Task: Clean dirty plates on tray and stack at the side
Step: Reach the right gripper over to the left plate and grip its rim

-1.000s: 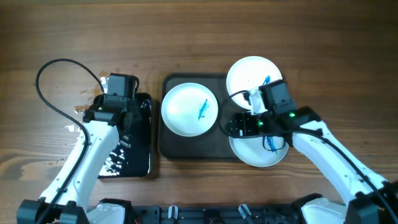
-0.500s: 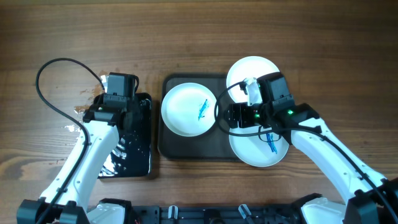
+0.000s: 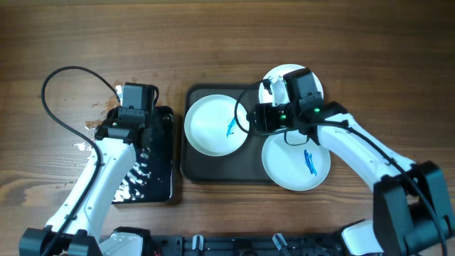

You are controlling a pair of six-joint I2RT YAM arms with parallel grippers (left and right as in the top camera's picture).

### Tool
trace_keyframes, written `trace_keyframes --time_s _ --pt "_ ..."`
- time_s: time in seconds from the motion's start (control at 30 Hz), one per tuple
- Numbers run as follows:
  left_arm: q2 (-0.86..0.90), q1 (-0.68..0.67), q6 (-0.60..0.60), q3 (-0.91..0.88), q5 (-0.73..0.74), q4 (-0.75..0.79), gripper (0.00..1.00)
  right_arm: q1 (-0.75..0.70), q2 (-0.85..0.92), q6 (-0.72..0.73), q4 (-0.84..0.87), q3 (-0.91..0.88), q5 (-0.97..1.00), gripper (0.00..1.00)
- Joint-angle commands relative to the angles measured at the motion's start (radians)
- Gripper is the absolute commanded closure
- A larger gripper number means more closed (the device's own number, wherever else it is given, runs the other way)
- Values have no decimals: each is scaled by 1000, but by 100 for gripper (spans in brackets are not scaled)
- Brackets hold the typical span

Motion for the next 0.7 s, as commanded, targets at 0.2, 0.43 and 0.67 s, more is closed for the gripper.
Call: trace_keyframes --time_s 0.2,0.43,0.67 --pt "-14 -3 -20 -4 10 7 96 95 153 -1 38 103 -23 47" --pt "-14 -3 -20 -4 28 7 96 96 273 -30 90 153 3 45" --pt "-14 -3 -20 -4 28 -2 96 96 301 -78 -43 405 8 44"
